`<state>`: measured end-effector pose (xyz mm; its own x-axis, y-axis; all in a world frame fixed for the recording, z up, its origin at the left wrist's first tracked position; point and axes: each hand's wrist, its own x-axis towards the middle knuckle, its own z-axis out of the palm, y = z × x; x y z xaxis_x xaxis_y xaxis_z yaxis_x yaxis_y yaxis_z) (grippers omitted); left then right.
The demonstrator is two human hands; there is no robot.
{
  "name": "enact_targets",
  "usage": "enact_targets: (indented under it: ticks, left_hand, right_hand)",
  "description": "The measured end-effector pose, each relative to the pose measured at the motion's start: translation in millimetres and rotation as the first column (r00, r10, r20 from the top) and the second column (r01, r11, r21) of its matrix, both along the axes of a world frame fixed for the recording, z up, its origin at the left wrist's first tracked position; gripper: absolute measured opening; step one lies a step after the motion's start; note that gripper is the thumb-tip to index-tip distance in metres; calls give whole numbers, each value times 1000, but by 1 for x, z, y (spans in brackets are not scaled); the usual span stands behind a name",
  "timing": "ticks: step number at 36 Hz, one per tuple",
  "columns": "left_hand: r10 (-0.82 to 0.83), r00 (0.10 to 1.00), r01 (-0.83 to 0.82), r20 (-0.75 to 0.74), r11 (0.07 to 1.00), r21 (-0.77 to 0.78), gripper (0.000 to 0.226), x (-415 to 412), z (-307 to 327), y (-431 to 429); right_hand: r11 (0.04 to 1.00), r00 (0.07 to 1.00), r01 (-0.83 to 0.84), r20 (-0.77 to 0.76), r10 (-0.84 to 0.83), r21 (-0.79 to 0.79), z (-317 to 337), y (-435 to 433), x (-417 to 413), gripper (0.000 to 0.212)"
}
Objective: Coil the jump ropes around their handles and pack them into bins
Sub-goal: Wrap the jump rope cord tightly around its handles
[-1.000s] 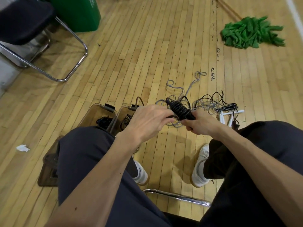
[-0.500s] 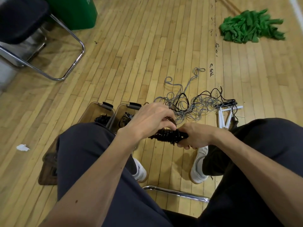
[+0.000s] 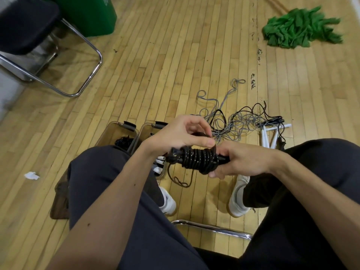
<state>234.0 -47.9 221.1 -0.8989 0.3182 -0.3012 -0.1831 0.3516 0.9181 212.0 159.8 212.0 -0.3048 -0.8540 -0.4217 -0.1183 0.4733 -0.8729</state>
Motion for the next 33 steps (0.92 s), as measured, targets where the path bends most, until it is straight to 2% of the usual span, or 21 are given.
enact_targets:
  ticks: [6, 8, 12, 16, 20, 23, 27, 29, 33]
  left_hand:
    - [25, 1000, -24, -6, 993, 111, 16, 0, 1, 0]
    - [17, 1000, -15, -17, 992, 128, 19, 3, 2, 0]
    - [137, 989, -136, 52, 990, -27, 21, 2, 3, 4]
    - [159, 981, -163, 114, 986, 28, 20, 0, 0, 11]
    - [144, 974, -152, 174, 988, 30, 27, 0, -4, 12]
    - [136, 967, -144, 214, 989, 21, 36, 0, -4, 14]
    - [109, 964, -113, 241, 994, 5, 39, 1, -2, 15]
    - [105, 964, -103, 244, 994, -20, 40, 1, -3, 15]
    - [102, 976, -71, 194, 985, -159, 42, 3, -9, 15]
  right_hand:
    - [976, 984, 137, 140, -114, -169, 3, 3, 0, 16]
    - [957, 967, 209, 189, -171, -203, 5, 7, -2, 16]
    - [905, 925, 336, 273, -265, -260, 11, 9, -7, 18]
    - [858, 833, 451, 461, -305, -247, 12, 6, -8, 17]
    - [811, 763, 535, 547, -345, -235, 13, 6, -13, 15]
    - [786, 729, 579, 569, -381, -216, 12, 8, -18, 30]
    - [774, 707, 614, 544, -452, -156, 9, 11, -23, 14]
    - [760, 688, 638, 536, -490, -124, 6, 14, -27, 14]
    - [697, 603, 716, 529, -597, -30, -1, 18, -34, 11]
